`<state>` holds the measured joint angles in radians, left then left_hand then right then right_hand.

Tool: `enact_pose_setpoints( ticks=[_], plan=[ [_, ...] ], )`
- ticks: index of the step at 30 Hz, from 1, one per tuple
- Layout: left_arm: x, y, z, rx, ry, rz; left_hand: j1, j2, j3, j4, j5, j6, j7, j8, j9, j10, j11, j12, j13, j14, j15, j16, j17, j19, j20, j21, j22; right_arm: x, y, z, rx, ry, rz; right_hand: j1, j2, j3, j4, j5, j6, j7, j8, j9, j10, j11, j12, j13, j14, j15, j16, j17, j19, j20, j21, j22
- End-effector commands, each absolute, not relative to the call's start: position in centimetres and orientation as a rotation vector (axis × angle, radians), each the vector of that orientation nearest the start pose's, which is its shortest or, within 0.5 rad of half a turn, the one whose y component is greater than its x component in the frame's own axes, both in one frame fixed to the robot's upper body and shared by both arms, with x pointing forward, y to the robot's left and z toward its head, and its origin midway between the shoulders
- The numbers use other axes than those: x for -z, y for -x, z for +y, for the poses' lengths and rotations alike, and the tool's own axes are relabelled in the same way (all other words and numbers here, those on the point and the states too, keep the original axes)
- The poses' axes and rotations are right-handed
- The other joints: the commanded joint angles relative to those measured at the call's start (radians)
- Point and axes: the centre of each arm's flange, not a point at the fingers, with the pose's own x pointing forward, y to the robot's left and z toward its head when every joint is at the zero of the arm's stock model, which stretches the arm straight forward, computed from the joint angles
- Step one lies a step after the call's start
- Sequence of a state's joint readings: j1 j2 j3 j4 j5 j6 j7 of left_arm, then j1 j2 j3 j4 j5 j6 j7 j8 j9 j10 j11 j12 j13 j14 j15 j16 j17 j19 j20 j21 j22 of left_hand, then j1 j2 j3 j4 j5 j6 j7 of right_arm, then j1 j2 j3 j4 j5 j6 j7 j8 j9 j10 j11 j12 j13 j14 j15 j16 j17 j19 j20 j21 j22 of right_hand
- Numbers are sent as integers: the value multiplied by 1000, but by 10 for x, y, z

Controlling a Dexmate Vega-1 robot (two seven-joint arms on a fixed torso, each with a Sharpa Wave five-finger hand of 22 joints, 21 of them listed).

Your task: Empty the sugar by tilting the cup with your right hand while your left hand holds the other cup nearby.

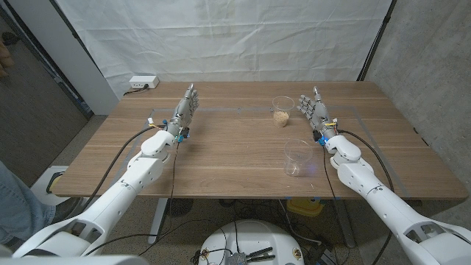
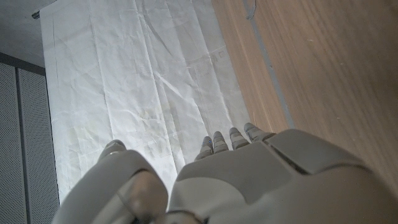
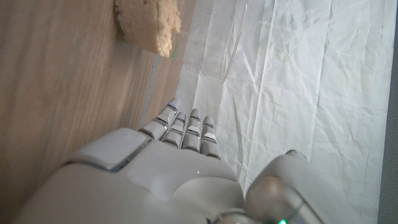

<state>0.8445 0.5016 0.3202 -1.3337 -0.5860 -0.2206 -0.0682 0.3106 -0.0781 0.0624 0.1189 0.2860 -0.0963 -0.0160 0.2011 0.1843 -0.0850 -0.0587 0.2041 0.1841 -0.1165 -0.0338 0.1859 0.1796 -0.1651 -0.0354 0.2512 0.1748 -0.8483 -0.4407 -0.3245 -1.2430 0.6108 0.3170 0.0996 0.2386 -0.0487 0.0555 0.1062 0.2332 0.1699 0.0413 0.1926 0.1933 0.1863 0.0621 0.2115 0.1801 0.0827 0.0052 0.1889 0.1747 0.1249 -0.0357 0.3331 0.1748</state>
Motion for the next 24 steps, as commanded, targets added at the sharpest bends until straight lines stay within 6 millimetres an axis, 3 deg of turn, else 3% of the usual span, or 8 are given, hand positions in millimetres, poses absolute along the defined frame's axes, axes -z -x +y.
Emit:
enact_pose_setpoints(
  ticks=[1, 6, 14, 24],
  plan=[
    [12, -636, 290, 221, -43, -607, 0, 6, 2, 2, 7, 5, 2, 8, 2, 4, 1, 7, 4, -1, 1, 6, 1, -17, -47, -3, 4, 36, -653, -289, -263, 11, -610, 14, -3, -3, -6, 4, 6, -6, 5, 1, 2, -4, 3, 5, 12, -2, 3, 4, 12, -49, -5, 2],
    [11, -632, 284, 238, -31, -615, 2, 8, 1, 2, 7, 7, 3, 8, 2, 5, 5, 7, 4, 1, 3, 6, 1, -17, -47, -4, 4, 33, -650, -294, -267, 37, -615, 19, -5, -3, -10, 4, 9, -8, 7, 0, 2, -8, 3, 5, 12, -1, 2, 4, 13, -49, -8, 2],
    [14, -625, 280, 284, 19, -639, 4, 10, -1, 1, 7, 14, 6, 9, 2, 15, 7, 10, 4, 9, 4, 8, 1, -16, -44, -7, 4, 26, -649, -294, -245, 126, -593, 38, -6, -1, -24, 4, 25, -35, 13, 0, 1, -13, 2, 5, 14, -5, 1, 4, 14, -47, -17, 2],
    [6, -621, 279, 287, -1, -647, 5, 11, -3, 0, 7, 15, 9, 7, 2, 14, 10, 8, 4, 9, 5, 7, 2, -14, -44, -10, 5, 23, -651, -292, -241, 172, -616, 53, -5, 2, -34, 5, 19, -41, 9, -1, -3, -26, 0, 5, 15, -9, 0, 4, 20, -47, -22, 2]
  ],
)
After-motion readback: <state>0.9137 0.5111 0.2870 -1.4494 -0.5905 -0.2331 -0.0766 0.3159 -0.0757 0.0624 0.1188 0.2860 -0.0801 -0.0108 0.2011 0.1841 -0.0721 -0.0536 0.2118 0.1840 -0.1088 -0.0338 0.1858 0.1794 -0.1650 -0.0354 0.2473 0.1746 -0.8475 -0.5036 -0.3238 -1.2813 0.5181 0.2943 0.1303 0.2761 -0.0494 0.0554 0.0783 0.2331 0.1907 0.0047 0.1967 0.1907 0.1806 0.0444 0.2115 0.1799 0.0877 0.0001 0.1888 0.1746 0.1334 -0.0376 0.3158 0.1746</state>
